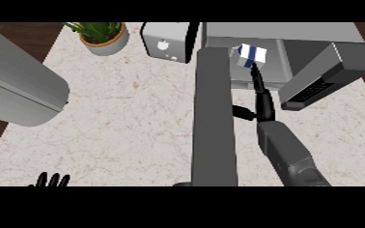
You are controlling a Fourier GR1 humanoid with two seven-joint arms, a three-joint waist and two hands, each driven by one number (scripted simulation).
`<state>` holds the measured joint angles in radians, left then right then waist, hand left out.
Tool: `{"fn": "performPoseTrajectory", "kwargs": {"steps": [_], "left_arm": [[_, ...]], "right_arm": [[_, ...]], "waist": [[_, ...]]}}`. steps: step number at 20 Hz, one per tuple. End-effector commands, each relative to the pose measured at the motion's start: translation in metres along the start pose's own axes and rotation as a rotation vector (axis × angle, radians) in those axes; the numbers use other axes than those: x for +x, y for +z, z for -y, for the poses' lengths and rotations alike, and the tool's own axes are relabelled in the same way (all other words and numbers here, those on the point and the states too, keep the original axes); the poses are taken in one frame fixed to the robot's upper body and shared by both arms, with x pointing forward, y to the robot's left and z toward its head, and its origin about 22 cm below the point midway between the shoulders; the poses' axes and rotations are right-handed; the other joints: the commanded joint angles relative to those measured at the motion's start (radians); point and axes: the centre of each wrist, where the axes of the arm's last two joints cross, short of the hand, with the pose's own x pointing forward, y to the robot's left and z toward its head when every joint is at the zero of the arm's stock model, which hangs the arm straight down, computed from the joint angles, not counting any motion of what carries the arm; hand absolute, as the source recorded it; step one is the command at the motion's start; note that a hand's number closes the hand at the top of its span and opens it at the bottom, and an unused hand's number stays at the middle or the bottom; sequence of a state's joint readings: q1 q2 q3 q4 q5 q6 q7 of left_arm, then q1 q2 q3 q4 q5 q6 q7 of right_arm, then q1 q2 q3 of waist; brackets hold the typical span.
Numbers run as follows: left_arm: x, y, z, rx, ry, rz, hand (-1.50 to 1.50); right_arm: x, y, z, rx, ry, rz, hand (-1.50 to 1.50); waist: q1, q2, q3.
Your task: Pick up the milk, place it into the microwave and close the microwave
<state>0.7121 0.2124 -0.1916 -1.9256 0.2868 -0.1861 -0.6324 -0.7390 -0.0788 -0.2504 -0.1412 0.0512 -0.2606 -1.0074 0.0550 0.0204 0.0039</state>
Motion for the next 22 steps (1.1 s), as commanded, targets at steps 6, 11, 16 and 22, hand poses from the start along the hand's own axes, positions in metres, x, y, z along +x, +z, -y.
{"fn": "performPoseTrajectory", "kwargs": {"steps": [6, 11, 16, 22], "left_arm": [[0.013, -0.004, 0.013, -0.051, -0.011, -0.054, -1.5], [-0.013, 0.007, 0.005, -0.055, -0.027, -0.095, -1.5], [-0.016, 0.006, 0.023, -0.106, 0.015, -0.124, -1.5], [-0.033, -0.034, 0.045, -0.296, -0.021, -0.18, -1.5]], "right_arm": [[-0.028, 0.055, 0.012, 0.092, -0.163, 0.029, -1.5], [-0.041, 0.086, 0.033, 0.097, -0.127, 0.0, -1.5], [-0.044, 0.095, 0.075, 0.044, -0.125, -0.012, -1.5], [-0.045, 0.118, 0.125, 0.017, -0.103, 0.026, 1.5]], "waist": [[-0.036, -0.014, -0.002], [-0.049, -0.021, -0.004], [-0.057, -0.024, -0.004], [-0.072, -0.023, -0.004]]}}
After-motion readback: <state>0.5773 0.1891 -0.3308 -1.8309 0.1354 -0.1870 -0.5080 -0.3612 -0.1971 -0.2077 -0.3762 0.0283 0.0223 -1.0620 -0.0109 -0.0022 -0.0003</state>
